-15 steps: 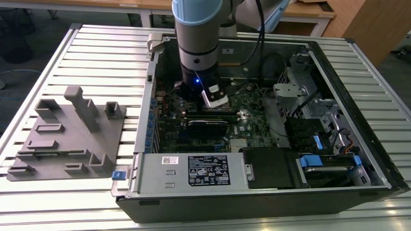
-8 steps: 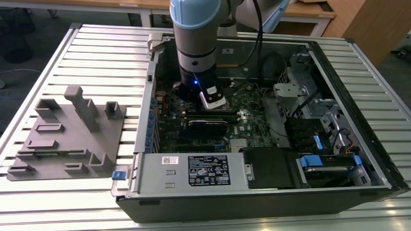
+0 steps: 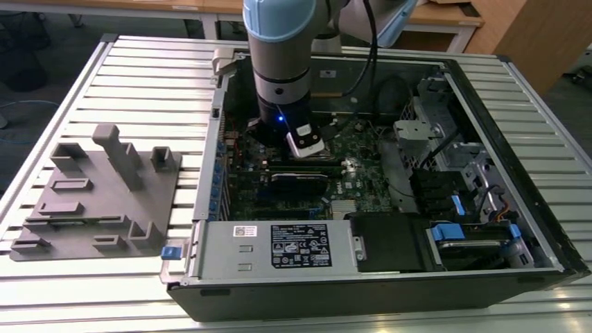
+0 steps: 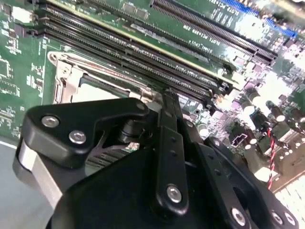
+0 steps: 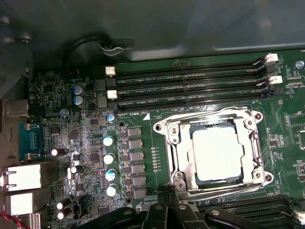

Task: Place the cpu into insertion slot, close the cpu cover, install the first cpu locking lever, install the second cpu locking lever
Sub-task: 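Install the second cpu locking lever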

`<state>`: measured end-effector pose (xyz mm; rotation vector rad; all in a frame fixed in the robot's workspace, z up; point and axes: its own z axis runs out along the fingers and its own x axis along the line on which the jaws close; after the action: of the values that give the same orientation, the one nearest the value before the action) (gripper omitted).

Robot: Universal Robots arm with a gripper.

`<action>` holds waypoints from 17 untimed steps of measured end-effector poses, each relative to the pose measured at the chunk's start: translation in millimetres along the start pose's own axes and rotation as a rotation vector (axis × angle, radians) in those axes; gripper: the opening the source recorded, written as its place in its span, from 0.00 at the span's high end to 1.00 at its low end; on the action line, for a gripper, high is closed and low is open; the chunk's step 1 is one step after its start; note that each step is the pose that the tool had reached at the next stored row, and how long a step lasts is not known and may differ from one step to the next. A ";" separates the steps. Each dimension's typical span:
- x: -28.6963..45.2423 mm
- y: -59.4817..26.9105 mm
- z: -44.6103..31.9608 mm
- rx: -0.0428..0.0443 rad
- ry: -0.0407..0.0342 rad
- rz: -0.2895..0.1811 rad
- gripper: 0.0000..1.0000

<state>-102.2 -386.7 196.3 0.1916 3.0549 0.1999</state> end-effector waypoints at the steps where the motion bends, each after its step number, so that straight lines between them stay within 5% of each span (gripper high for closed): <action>1: -0.2 0.4 -2.0 -0.0004 -0.0002 0.000 0.89; 5: -0.9 1.8 -13.1 0.0001 0.0000 0.000 0.89; 9: -1.5 2.0 -13.4 0.0005 -0.0003 0.001 0.89; 14: -23.2 4.8 -11.6 0.0037 0.0009 0.001 0.89; 17: -26.7 11.4 -10.5 0.0079 0.0010 0.001 0.89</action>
<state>-75.3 -380.3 209.9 0.1934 3.0572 0.1881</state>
